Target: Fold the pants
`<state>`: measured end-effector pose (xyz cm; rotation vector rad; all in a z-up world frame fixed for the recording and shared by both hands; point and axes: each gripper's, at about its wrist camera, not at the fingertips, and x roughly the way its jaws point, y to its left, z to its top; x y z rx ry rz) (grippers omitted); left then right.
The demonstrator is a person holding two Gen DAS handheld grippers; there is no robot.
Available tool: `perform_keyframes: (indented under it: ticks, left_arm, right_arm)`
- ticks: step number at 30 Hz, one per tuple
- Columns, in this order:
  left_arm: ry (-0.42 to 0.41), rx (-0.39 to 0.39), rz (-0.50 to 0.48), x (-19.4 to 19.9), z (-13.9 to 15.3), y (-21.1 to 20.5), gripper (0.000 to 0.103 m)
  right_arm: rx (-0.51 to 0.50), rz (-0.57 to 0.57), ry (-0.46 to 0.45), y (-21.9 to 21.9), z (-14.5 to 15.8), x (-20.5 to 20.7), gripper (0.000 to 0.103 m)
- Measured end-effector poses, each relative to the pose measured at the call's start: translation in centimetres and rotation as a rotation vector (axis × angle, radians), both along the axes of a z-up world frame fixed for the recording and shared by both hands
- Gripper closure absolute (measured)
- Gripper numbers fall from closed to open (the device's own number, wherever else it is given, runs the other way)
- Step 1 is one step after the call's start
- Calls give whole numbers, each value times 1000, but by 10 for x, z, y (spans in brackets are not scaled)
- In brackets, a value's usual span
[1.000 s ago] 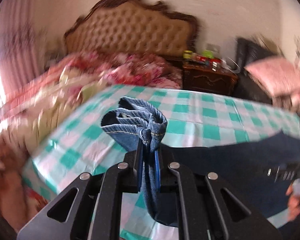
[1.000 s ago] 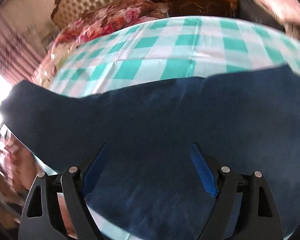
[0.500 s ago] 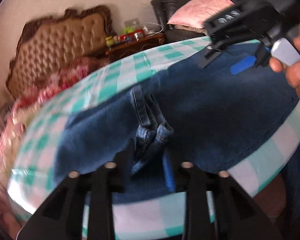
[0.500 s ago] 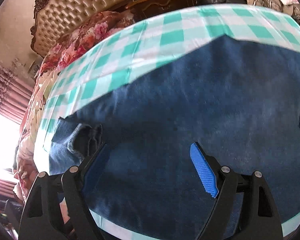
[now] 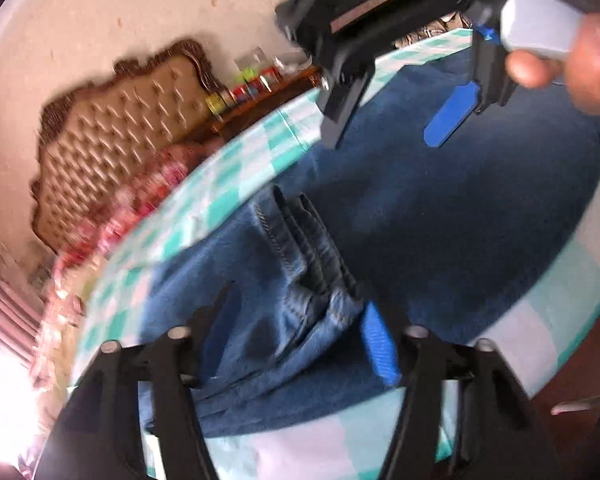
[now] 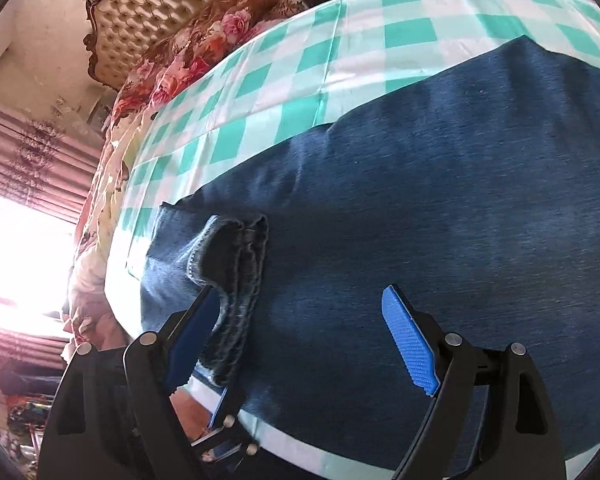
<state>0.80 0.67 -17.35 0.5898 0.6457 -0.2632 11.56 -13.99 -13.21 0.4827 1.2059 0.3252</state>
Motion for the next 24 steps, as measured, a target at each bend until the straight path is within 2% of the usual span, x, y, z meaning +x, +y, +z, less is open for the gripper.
perform_keyframes:
  ticks: [1,4,10,13,17,22,24]
  left_arm:
    - [30,12,-6,4,-2,-2,85]
    - [-37,13,-13,-6,5,-3,85]
    - [-42,-71,18,-5,22,16,85]
    - [-41,-120,25,-4,31,22,85]
    - [-61,-126,26,-12,40,21,85]
    - [-93,-69,-20,-32,35,4,85]
    - [-111,-4,-45,-41,27,-6,85]
  right_arm:
    - [17,5,20,2,-1,3,21]
    - [58,19,83,7,-5,10,20]
    - [308,38,248,18,-29,17,16]
    - [366,67,297,33,-37,19,16]
    - [460,97,298,48,-39,23,15]
    - [465,81,272,56,-44,50,15]
    - [452,87,248,60,-41,57,33]
